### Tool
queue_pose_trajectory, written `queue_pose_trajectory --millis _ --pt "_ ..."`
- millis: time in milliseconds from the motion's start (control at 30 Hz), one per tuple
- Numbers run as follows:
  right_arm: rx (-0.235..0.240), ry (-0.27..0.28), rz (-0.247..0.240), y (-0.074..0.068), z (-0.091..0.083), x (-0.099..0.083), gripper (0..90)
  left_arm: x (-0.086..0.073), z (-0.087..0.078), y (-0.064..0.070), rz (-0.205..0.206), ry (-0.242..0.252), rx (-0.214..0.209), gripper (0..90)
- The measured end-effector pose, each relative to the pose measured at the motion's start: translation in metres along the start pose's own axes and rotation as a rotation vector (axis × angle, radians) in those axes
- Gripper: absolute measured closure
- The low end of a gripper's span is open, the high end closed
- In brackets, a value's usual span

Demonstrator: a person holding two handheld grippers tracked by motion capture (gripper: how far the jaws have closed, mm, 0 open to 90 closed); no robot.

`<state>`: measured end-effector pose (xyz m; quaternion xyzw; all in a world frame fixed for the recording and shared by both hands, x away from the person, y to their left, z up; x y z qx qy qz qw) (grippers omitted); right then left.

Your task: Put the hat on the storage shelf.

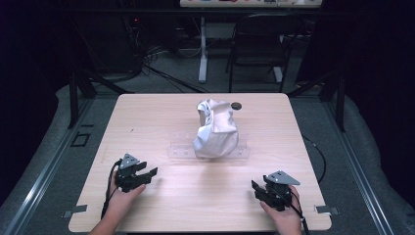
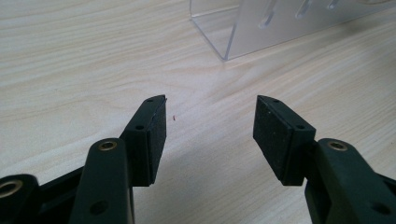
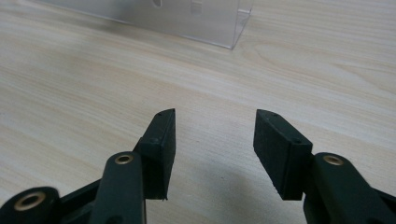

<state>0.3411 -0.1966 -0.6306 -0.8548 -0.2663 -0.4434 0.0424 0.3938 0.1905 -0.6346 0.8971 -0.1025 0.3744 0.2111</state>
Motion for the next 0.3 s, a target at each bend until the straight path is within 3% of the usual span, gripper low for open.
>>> queue_pose_trajectory --millis 133,200,300 --pt "-0.022 -0.003 -0.025 0.004 -0.001 -0.002 44.0 0.0 0.0 0.002 0.011 0.002 -0.003 45.1" --pt "-0.007 0.008 0.01 0.004 0.0 -0.001 43.8 -0.001 0.0 0.004 0.001 -0.013 -0.008 45.4" --pt "-0.034 0.046 0.035 0.011 -0.004 0.002 42.7 -0.002 0.001 0.007 -0.012 -0.018 -0.017 45.5"
Point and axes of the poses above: each handheld gripper's, and its own axes: z roughly forward along the jaws, x roughly out of its top, y roughly to its right, the point moved 10 cm from there along z, roughly forward along the jaws, and after that the axes turned 15 degrees about -z, right-handed, at the moved point
